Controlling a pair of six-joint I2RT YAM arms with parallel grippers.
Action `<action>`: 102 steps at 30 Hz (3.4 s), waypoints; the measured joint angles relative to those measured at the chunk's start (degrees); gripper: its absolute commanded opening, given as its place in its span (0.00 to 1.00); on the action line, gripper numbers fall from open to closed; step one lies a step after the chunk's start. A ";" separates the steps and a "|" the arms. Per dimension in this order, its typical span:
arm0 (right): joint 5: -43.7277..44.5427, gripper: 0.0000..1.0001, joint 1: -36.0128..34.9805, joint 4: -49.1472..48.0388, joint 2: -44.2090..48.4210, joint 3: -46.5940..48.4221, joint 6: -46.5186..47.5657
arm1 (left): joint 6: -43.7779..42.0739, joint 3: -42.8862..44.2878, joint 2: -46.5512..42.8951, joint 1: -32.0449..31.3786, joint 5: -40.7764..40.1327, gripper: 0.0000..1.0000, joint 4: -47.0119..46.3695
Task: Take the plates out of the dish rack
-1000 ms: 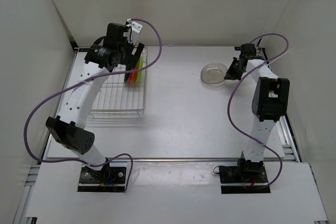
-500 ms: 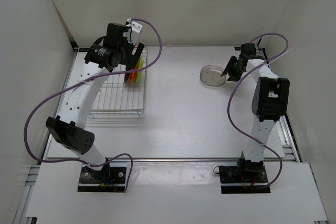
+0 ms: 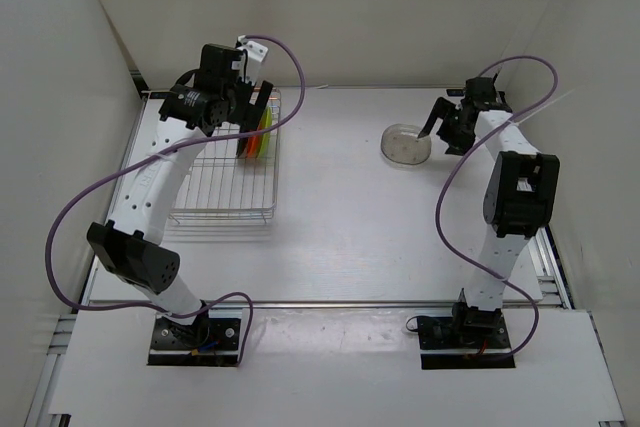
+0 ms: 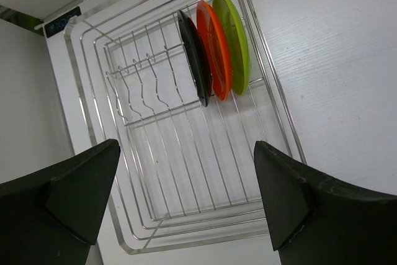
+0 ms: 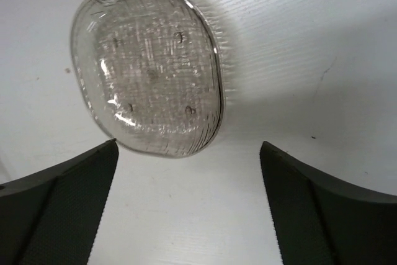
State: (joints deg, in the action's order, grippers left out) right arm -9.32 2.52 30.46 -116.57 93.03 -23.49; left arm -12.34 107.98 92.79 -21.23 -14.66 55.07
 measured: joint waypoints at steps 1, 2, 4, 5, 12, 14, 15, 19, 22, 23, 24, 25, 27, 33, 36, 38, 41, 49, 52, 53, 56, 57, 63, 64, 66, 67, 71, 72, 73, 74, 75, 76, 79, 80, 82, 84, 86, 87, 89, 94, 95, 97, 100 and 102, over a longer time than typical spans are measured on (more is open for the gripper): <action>-0.17 1.00 0.04 0.26 1.05 0.00 0.81 | 0.50 -0.22 0.00 0.50 0.87 1.00 -0.04; -0.55 1.00 0.04 0.72 2.23 0.02 1.88 | 1.27 -0.68 -0.02 1.20 1.92 1.00 -0.28; -1.75 1.00 0.09 2.43 4.42 0.85 4.48 | 2.64 -1.77 -0.02 2.93 4.04 1.00 -0.83; -2.25 1.00 0.09 3.74 5.27 1.88 5.77 | 3.37 -2.49 -0.02 3.80 5.20 1.00 -1.22; -7.87 1.00 0.07 9.11 12.85 3.98 17.05 | 7.32 -6.40 0.81 9.46 14.36 1.00 -4.72; -9.35 0.97 0.02 10.69 16.24 2.29 20.20 | 8.02 -6.78 1.70 10.71 16.74 1.00 -6.27; -9.84 0.97 -0.02 11.34 17.70 1.57 21.38 | 8.39 -7.13 2.21 11.17 17.79 1.00 -7.23; -10.40 0.94 -0.42 13.27 24.68 -2.75 25.62 | 9.18 -7.34 5.46 12.92 20.87 1.00 -9.99; -10.14 0.92 -0.87 13.46 29.62 -5.86 27.63 | 9.60 -7.39 8.59 13.70 22.36 1.00 -11.80; -9.90 0.89 -1.05 13.22 32.26 -7.80 28.20 | 9.75 -7.39 9.86 13.81 22.69 0.99 -12.48; -9.75 0.88 -1.09 13.27 33.62 -8.74 28.46 | 9.86 -7.39 11.06 13.99 22.88 0.99 -13.05; -9.55 0.88 -1.20 13.14 35.69 -10.16 28.59 | 9.92 -7.32 12.20 14.08 22.86 0.99 -13.38; -9.07 0.88 -1.31 13.14 38.99 -11.76 28.68 | 10.08 -7.08 14.75 14.16 22.80 0.99 -13.79; -8.66 0.87 -1.31 12.55 44.06 -13.64 28.87 | 10.27 -6.64 19.37 14.16 22.40 0.96 -14.91; -8.61 0.87 -1.31 12.55 44.39 -14.34 28.87 | 10.29 -6.51 19.61 14.16 21.99 0.93 -14.97; -8.63 0.87 -1.31 12.46 44.39 -14.84 28.87 | 10.29 -6.10 19.61 14.16 21.57 0.93 -15.37; -8.61 0.87 -1.31 12.59 44.39 -15.19 28.85 | 10.29 -5.81 19.61 14.16 21.44 0.93 -16.22; -8.59 0.85 -1.31 12.50 44.39 -15.19 28.79 | 10.23 -5.79 19.61 14.23 21.33 0.92 -16.57; -8.59 0.85 -1.31 12.50 44.44 -15.19 28.57 | 10.23 -5.66 19.61 14.38 21.05 0.88 -16.55; -8.59 0.85 -1.31 12.50 44.46 -15.19 28.46 | 10.25 -5.49 19.61 14.38 21.03 0.88 -16.52; -8.57 0.85 -1.31 12.50 44.63 -15.19 28.39 | 10.32 -4.74 19.63 14.38 20.85 0.81 -16.57; -8.57 0.85 -1.31 12.50 44.72 -15.19 28.39 | 10.32 -4.44 19.63 14.38 20.81 0.76 -16.55; -8.57 0.85 -1.31 12.50 44.87 -15.19 28.35 | 10.43 -3.41 20.11 14.38 20.61 0.75 -16.59; -8.57 0.85 -1.31 12.50 44.87 -15.19 28.28 | 10.43 -3.34 20.33 14.38 20.55 0.75 -16.57; -8.52 0.85 -1.31 12.50 44.92 -15.19 28.17 | 10.43 -3.34 20.63 14.38 20.22 0.77 -16.46; -8.50 0.85 -1.31 12.50 44.98 -15.19 28.15 | 10.43 -3.34 20.70 14.38 20.15 0.77 -16.55; -8.50 0.85 -1.31 12.50 45.35 -15.19 28.13 | 10.45 -3.34 21.35 14.38 19.80 0.69 -16.55; -8.50 0.85 -1.31 12.50 45.42 -15.19 28.11 | 10.62 -3.34 21.64 14.38 19.74 0.67 -16.50; -8.52 0.85 -1.31 12.50 45.48 -15.19 28.11 | 10.58 -3.34 21.86 14.38 19.58 0.67 -16.57; -8.50 0.85 -1.31 12.50 45.53 -15.19 28.11 | 10.51 -3.30 22.12 14.38 19.54 0.66 -16.55; -8.50 0.85 -1.31 12.50 45.55 -15.19 28.11 | 10.51 -3.28 22.36 14.38 19.52 0.62 -16.50; -8.50 0.85 -1.31 12.50 45.55 -15.19 27.98 | 10.58 -3.23 22.69 14.38 19.45 0.59 -16.50; -8.50 0.85 -1.31 12.50 45.59 -15.19 27.78 | 10.73 -3.15 23.28 14.38 19.56 0.55 -16.52; -8.50 0.85 -1.31 12.50 45.62 -15.19 27.74 | 10.80 -3.08 23.37 14.36 19.56 0.52 -16.52; -8.52 0.85 -1.31 12.50 45.62 -15.19 27.63 | 10.84 -2.84 23.39 14.34 19.58 0.47 -16.48; -8.52 0.85 -1.31 12.50 45.62 -15.19 27.50 | 10.86 -2.67 23.39 14.38 19.56 0.39 -16.46; -8.52 0.85 -1.31 12.50 45.62 -15.19 27.39 | 10.86 -2.58 23.39 14.38 19.47 0.35 -16.44; -8.50 0.85 -1.31 12.48 45.62 -15.21 27.32 | 10.84 -2.54 23.39 14.38 19.45 0.35 -16.44; -8.50 0.84 -1.31 12.50 45.62 -15.23 27.30 | 10.86 -2.49 23.43 14.36 19.37 0.29 -16.41; -8.52 0.84 -1.31 12.50 45.62 -15.28 26.91 | 11.85 -2.49 23.45 13.94 20.61 0.11 -15.76; -8.50 0.84 -1.31 12.50 45.62 -15.28 26.88 | 11.85 -2.49 23.52 13.70 20.61 0.11 -15.69; -8.50 0.84 -1.31 12.50 45.70 -15.30 26.86 | 11.82 -2.49 23.61 13.62 20.50 0.11 -15.52; -8.50 0.84 -1.31 12.46 45.88 -15.30 26.86 | 11.89 -2.10 23.61 13.86 20.55 0.11 -14.84; -8.50 0.84 -1.31 12.41 45.99 -15.30 26.86 | 12.00 -1.68 23.61 13.88 20.65 0.11 -14.56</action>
State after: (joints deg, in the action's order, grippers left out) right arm -17.82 1.21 42.87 -70.59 77.73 3.38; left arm -0.34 106.30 116.40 -7.35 6.00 40.51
